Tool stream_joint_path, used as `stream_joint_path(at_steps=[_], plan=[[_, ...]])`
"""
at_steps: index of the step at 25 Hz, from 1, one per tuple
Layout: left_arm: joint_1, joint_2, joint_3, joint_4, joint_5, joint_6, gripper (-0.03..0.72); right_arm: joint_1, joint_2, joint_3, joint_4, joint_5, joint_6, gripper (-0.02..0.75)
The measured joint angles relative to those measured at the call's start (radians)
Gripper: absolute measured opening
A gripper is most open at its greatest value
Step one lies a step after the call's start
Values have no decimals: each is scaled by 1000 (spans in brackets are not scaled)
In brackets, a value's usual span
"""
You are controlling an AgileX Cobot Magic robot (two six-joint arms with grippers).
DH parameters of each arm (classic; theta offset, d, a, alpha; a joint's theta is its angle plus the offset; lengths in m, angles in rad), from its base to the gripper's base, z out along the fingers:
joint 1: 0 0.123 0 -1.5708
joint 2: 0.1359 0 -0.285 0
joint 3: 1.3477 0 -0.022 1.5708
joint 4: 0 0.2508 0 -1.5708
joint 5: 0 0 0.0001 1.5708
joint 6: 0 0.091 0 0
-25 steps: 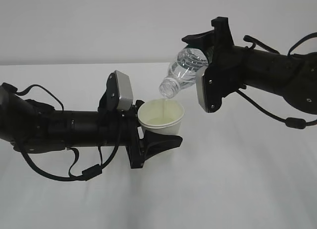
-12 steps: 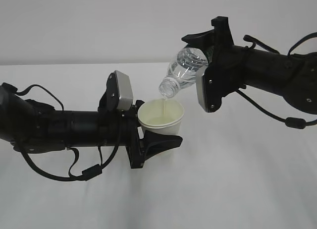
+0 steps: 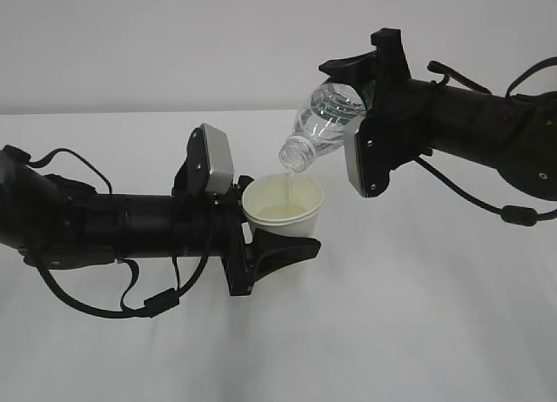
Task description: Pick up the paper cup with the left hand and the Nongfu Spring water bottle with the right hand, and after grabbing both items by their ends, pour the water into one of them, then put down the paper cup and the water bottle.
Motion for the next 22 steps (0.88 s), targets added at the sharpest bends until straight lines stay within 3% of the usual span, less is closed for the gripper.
stream_joint_path(at_steps=[22], plan=[[0,0,0,0,0,0,484,0,0,0,0,-2,-11,483]])
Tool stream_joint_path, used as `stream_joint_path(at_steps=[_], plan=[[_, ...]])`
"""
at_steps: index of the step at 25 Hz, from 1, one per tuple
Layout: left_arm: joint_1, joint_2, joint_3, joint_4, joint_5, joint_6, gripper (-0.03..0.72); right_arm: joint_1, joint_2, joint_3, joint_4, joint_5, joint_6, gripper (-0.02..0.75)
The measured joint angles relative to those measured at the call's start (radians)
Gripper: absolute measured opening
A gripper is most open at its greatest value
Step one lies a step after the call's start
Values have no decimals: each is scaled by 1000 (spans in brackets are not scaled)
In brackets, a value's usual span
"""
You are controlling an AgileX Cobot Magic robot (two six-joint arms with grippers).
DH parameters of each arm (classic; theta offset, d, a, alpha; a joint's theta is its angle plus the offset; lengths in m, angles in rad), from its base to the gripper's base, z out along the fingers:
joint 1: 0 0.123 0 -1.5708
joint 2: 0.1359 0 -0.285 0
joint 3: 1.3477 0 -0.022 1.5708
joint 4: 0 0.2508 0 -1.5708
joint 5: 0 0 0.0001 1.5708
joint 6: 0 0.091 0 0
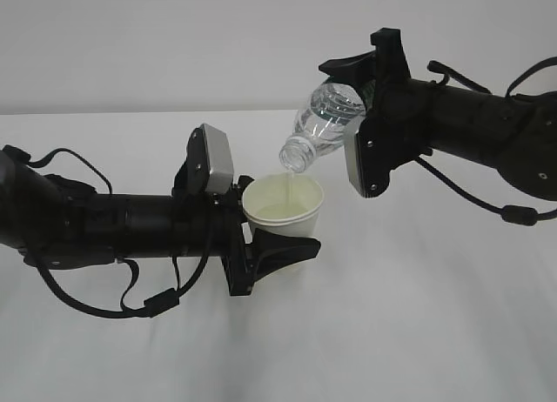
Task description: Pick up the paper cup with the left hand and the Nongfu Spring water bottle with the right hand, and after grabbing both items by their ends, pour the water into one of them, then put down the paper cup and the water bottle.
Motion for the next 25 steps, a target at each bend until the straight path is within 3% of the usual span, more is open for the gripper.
stream_joint_path(at_steps=[25], plan=[[0,0,0,23,-4,0,484,0,0,0,0,-1,-6,483]])
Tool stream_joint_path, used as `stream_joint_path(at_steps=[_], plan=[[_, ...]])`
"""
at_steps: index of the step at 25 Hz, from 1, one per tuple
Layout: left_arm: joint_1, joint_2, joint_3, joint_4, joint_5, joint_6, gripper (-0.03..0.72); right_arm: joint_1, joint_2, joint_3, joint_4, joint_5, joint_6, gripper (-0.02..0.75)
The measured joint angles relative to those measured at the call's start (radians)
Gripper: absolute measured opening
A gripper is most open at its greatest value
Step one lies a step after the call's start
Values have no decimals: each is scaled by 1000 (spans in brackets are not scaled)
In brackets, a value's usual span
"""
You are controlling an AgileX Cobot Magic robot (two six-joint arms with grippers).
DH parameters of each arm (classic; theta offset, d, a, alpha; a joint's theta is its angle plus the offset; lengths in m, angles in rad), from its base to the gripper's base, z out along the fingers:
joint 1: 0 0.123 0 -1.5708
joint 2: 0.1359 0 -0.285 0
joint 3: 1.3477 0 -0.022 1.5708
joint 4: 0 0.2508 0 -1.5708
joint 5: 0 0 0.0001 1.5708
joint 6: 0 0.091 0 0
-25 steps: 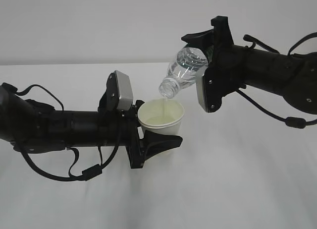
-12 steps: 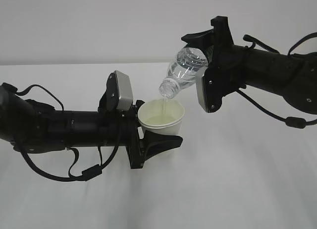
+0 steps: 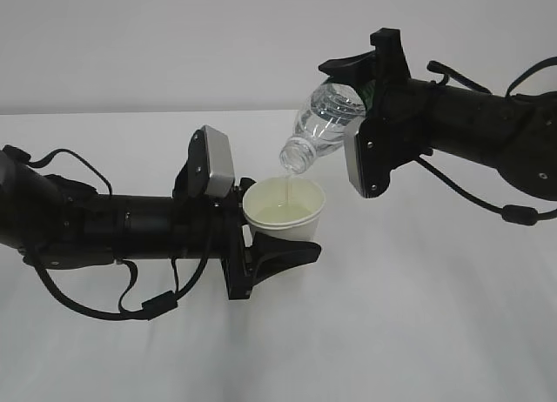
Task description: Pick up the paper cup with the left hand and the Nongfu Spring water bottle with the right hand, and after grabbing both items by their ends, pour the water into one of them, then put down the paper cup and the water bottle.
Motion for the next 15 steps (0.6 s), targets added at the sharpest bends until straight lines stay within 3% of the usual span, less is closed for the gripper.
stream_joint_path(at_steps=[15], plan=[[0,0,0,6,-2,0,484,0,0,0,0,0,-2,483]])
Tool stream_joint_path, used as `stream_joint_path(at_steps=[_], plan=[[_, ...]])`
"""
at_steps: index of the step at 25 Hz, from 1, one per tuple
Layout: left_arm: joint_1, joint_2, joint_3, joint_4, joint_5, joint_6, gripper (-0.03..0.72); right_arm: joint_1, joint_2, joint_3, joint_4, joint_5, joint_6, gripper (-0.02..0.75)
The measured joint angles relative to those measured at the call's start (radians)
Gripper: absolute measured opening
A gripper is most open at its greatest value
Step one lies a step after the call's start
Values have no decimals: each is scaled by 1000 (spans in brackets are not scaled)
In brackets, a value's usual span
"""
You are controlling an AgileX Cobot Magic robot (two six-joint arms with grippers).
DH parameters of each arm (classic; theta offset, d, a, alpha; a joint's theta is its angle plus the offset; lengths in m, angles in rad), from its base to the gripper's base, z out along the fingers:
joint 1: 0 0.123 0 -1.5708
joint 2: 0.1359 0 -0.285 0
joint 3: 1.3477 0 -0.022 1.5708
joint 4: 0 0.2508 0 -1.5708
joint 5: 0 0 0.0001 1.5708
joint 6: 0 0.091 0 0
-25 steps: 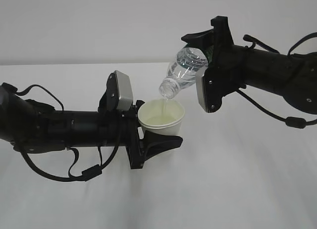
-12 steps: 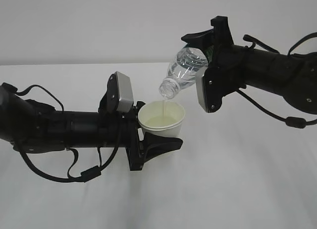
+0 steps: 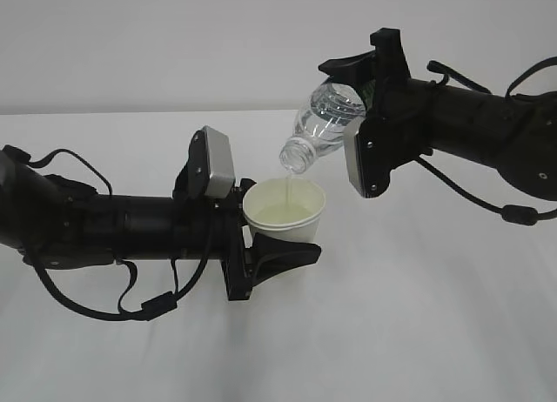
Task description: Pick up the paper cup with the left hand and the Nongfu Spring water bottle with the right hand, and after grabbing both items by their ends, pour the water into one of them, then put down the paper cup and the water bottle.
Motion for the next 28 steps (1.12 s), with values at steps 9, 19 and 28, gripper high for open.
stream_joint_path(at_steps=[9,19,28], plan=[[0,0,0,2,0,0,484,0,0,0,0,0,-7,483],[0,0,0,4,0,0,484,0,0,0,0,-1,-15,483],[0,0,0,4,0,0,484,0,0,0,0,-2,-19,483]])
